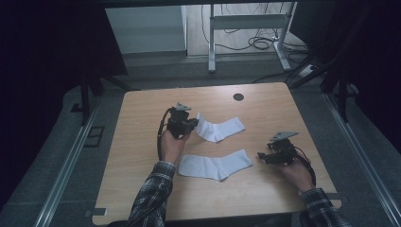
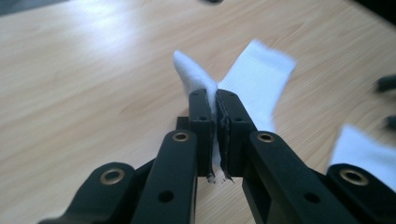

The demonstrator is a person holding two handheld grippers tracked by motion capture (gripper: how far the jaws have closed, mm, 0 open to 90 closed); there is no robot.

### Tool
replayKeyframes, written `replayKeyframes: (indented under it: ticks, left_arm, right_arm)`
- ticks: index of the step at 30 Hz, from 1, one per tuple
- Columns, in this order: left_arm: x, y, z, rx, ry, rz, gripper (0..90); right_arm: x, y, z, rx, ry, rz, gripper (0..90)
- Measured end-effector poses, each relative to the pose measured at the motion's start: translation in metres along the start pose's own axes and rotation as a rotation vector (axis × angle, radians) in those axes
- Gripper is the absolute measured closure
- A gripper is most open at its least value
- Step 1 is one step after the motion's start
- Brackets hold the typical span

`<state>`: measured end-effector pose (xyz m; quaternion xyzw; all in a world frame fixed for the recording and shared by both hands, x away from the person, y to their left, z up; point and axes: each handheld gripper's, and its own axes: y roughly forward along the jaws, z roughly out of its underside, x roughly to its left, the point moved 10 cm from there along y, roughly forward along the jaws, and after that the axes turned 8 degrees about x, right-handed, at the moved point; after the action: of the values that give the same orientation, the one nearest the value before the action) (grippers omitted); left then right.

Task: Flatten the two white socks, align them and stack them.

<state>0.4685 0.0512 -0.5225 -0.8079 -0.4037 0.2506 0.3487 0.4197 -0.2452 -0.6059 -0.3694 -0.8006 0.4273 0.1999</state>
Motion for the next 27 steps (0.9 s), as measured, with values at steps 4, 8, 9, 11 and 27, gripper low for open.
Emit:
replayKeyframes:
  ticks: [4, 8, 9, 11, 27]
  left_arm:
    - [0.015, 0.005, 0.024, 0.032, -0.004, -0.038, 84.4]
    - [0.025, 0.009, 0.045, 0.052, -0.004, -0.06, 83.9]
    - [0.027, 0.01, 0.051, 0.058, -0.003, -0.066, 83.8]
    - [0.031, 0.013, 0.063, 0.072, 0.002, -0.082, 83.0]
    - [0.048, 0.027, 0.098, 0.049, 0.023, -0.159, 51.7]
  right_arm:
    - [0.001, 0.001, 0.0, -0.007, 0.0, -0.003, 30.8]
    - [0.004, 0.002, -0.001, -0.011, 0.003, -0.004, 27.4]
    - [0.004, 0.002, -0.001, -0.012, 0.004, -0.002, 27.1]
    - [0.004, 0.002, -0.001, -0.013, 0.006, 0.001, 26.7]
    - [0.004, 0.003, -0.001, -0.022, 0.013, 0.01, 24.9]
